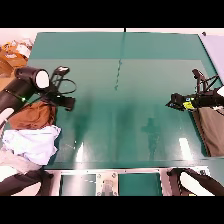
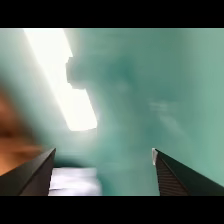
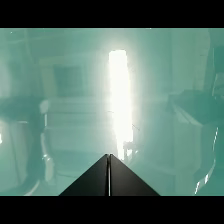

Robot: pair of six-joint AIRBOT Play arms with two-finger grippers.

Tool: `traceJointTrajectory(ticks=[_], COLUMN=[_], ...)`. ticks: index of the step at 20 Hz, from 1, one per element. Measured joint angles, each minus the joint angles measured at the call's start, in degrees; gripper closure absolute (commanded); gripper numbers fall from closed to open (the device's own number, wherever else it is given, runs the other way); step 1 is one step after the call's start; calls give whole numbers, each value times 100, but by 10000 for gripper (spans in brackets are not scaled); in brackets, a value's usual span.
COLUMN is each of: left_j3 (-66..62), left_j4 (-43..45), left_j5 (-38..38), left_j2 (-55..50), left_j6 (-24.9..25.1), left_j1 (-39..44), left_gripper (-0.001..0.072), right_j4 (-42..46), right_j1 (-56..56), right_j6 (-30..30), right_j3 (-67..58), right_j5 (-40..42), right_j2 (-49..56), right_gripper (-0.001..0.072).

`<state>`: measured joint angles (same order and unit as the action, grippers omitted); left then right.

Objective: Fold the shirts.

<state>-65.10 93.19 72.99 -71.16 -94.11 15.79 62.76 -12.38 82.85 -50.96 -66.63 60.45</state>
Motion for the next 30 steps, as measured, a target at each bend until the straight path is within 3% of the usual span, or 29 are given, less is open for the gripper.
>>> traceJointTrajectory(ticks=[5,8,9,10,11,14,20,25,29,30], left_j3=[256,798,986,1121,1228,1276,-286,-2341,-2986,-2992], left_j4=[1043,981,839,680,560,297,42,-619,-1187,-1333], left_j5=[52,-597,-901,-1147,-1360,-1569,-553,87,160,68], left_j2=[0,-74,-151,-232,-326,-466,-542,-544,-573,-581], left_j6=[-258,-293,-275,-201,-76,258,570,581,358,289], left_j1=[-1067,-1705,-1867,-1982,-2063,-2205,-1967,-634,699,1014], left_gripper=[-4,-2,131,489,687,689,690,690,686,513], right_j4=[0,2,2,0,0,0,-74,-188,-258,-264], right_j1=[0,0,0,0,0,0,0,0,0,0], right_j6=[2,0,2,0,0,2,0,2,2,2], right_j3=[0,0,0,0,0,0,0,0,0,0], right_j5=[2,2,0,2,2,9,90,481,678,695], right_j2=[0,0,0,0,0,0,7,15,15,15], right_gripper=[690,690,690,690,690,690,690,689,690,690])
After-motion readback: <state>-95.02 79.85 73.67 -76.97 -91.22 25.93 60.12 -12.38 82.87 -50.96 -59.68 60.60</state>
